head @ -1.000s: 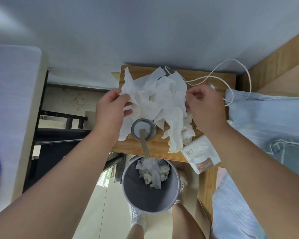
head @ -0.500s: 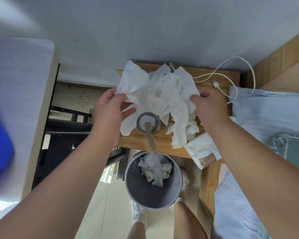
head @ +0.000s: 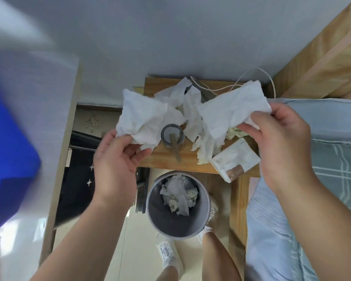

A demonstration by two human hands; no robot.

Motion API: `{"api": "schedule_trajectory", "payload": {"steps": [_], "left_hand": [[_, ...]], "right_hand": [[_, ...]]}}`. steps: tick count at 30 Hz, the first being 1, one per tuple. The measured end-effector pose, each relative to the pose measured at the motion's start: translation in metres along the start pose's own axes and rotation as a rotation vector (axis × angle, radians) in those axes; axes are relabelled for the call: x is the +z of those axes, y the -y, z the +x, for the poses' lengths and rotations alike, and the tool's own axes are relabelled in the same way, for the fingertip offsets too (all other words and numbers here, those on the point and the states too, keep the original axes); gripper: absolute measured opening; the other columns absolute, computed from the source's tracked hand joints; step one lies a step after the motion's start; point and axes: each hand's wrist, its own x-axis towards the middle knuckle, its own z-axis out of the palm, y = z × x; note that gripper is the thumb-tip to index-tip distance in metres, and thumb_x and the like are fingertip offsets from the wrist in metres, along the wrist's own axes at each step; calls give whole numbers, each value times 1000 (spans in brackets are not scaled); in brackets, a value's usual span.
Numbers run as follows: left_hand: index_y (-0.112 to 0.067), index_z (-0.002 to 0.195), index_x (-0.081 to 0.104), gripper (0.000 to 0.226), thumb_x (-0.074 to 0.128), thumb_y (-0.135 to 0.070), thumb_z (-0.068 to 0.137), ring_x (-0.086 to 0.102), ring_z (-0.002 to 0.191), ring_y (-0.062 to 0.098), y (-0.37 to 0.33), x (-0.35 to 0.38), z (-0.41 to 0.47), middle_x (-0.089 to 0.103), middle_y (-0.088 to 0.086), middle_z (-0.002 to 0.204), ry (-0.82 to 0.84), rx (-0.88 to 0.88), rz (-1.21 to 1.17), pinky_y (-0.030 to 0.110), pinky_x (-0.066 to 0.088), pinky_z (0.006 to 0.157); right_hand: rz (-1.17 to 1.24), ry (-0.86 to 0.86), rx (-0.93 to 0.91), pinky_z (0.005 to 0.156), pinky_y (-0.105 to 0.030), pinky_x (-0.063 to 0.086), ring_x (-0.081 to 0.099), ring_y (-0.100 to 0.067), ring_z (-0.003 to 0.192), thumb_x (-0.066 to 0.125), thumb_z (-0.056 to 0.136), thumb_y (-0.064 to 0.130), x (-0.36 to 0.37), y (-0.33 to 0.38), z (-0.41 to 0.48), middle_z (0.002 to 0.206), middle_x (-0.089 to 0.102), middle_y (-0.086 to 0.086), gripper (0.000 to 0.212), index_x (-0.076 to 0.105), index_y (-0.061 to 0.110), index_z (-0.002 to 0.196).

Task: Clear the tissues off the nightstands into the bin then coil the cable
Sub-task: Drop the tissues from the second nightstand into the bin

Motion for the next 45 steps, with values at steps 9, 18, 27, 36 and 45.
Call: {"api": "schedule_trajectory", "payload": {"steps": [9,18,27,36,45], "left_hand": [[-9,97,74,18,57,-1,94,66,77,26,117,-91,-65,72,16,91,-154,-280,131,29,62,63],[-10,122,70,28,57,-2,98,80,72,22,271,-168,-32,83,5,80,-315,-620,365,29,62,60],[-21,129,64,32,59,-3,104,84,79,19,319,-176,-1,85,5,92,-216,-777,367,32,66,65],[-18,125,73,25,60,-10,106,81,95,28,266,-130,-19,76,9,119,-156,-670,389,33,65,72],[-15,103,75,20,57,-20,109,73,67,15,154,-54,-4,81,1,83,-197,-289,226,32,63,66]], "right_hand": [[-215,11,297,88,-52,62,80,-22,85,67,82,23,-29,-116,-130,87,81,-1,11,76,22,88],[-484,-25,740,85,-53,63,77,-38,81,61,89,11,-36,-315,-148,74,69,-5,20,69,14,71],[-554,165,829,64,-36,61,64,-15,64,64,96,12,-20,-375,-122,83,63,-2,9,61,19,92],[-406,231,843,61,-34,57,61,-17,66,59,99,3,-15,-302,-116,84,62,-8,26,59,21,81],[-252,196,305,61,-26,60,72,-17,66,62,94,12,1,-137,-76,78,78,-3,21,74,27,87]]}}
